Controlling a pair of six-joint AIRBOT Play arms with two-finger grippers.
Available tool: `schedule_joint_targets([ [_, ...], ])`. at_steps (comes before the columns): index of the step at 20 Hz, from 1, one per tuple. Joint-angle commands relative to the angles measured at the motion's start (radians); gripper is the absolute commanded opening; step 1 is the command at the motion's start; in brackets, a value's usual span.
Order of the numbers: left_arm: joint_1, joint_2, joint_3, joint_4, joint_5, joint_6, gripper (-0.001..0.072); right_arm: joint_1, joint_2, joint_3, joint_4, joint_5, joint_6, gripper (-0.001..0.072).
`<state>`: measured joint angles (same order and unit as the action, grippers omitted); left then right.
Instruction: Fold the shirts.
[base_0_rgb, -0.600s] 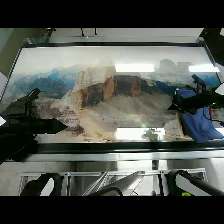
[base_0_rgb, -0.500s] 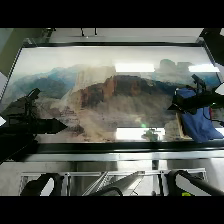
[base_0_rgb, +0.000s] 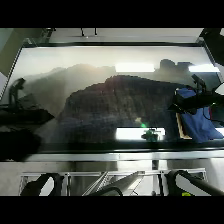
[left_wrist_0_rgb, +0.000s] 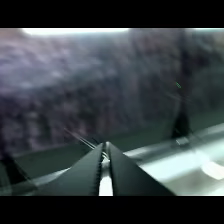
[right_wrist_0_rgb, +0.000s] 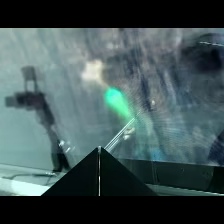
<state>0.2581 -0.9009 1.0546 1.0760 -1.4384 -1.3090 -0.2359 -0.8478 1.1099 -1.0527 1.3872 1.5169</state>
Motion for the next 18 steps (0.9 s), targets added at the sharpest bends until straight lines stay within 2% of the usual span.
schedule_joint_targets([
  [1, 0.152, -0.121, 0.156, 0.093, 0.047, -0.066, 0.069, 0.001, 0.0, 0.0, 0.0, 0.0, 0.001, 0.002],
  [5, 0.363, -0.327, 0.273, 0.156, 0.066, -0.063, 0.0689, 0.001, 0.0, 0.0, 0.0, 0.0, 0.001, 0.0019],
  [9, 0.485, -0.518, 0.295, 0.224, 0.106, -0.037, 0.0689, 0.001, 0.0, 0.0, 0.0, 0.0, 0.001, 0.0019],
  [13, 0.49, -0.688, 0.296, 0.224, 0.172, -0.018, 0.0689, 0.001, 0.0, 0.0, 0.0, 0.0, 0.001, 0.0019],
  [18, 0.482, -0.83, 0.296, 0.226, 0.176, -0.019, 0.0687, 0.001, 0.0, 0.0, 0.0, -0.003, 0.001, 0.002],
])
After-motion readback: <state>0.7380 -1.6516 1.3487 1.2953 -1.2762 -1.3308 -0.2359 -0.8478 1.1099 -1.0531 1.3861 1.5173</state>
